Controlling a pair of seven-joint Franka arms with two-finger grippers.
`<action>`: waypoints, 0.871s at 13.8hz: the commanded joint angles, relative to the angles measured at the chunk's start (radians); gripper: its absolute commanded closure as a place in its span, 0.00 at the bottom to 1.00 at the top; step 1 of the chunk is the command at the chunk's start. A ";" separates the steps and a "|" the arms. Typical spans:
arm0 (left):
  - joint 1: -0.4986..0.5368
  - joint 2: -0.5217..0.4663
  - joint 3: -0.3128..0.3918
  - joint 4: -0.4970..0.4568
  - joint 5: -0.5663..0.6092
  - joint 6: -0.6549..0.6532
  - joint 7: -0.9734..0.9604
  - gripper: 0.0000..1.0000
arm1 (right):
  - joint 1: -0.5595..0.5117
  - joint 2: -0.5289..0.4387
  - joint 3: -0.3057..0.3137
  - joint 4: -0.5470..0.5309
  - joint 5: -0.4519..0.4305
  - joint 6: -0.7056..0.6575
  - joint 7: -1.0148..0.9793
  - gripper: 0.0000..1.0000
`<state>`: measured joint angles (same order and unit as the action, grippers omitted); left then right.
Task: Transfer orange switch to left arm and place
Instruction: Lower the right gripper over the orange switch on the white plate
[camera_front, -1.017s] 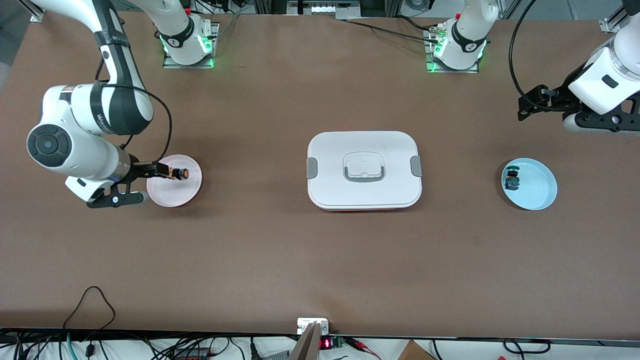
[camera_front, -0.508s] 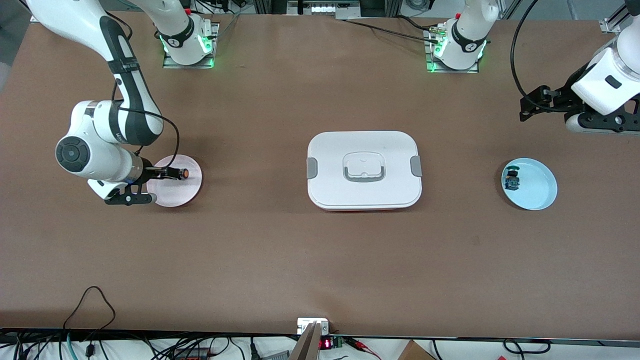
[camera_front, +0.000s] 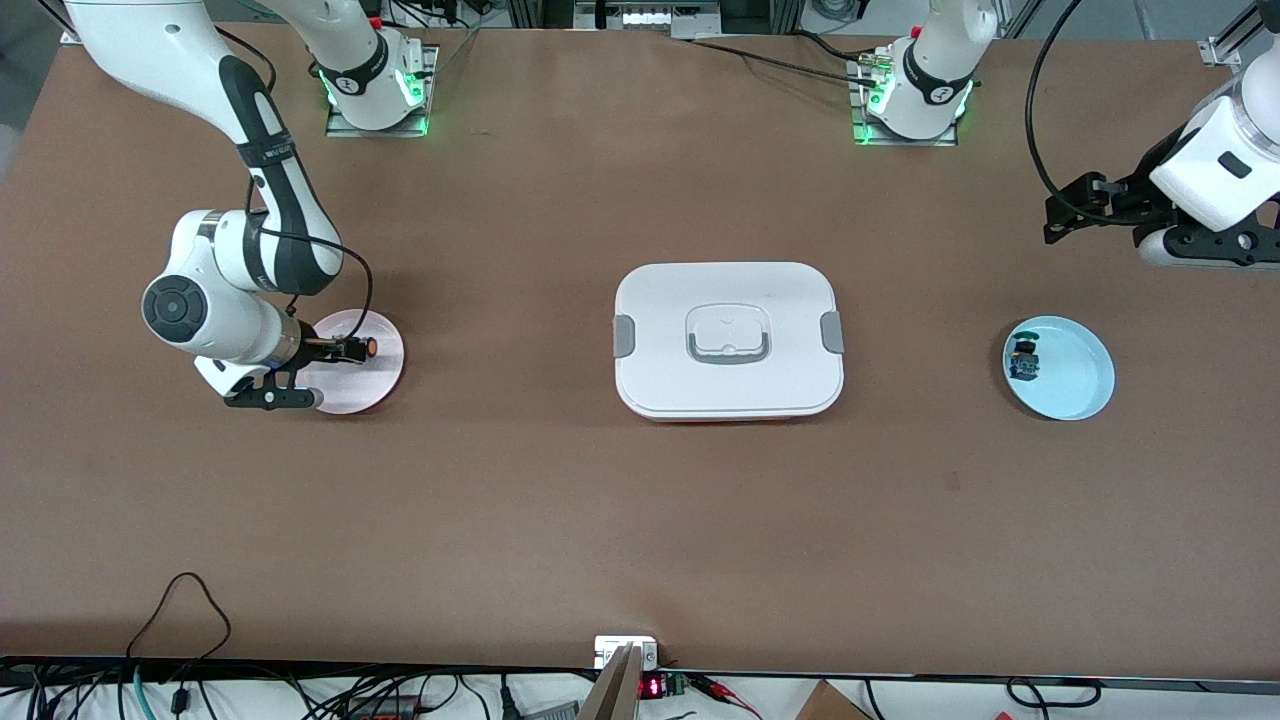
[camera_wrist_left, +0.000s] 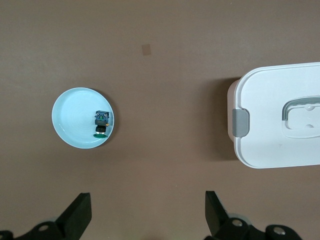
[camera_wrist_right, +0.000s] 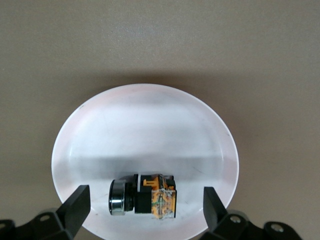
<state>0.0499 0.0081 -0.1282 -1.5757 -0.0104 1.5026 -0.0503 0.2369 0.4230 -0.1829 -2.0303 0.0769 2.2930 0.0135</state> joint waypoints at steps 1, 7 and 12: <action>0.004 0.016 -0.001 0.031 0.006 -0.008 0.027 0.00 | 0.005 0.008 0.005 -0.011 0.014 0.026 0.014 0.00; 0.002 0.016 -0.002 0.031 0.009 -0.008 0.027 0.00 | 0.016 0.026 0.005 -0.057 0.014 0.079 0.013 0.00; 0.002 0.018 -0.002 0.031 0.007 -0.008 0.027 0.00 | 0.016 0.033 0.005 -0.067 0.014 0.079 0.014 0.00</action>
<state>0.0499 0.0088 -0.1288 -1.5754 -0.0104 1.5026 -0.0503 0.2493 0.4628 -0.1780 -2.0798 0.0769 2.3527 0.0168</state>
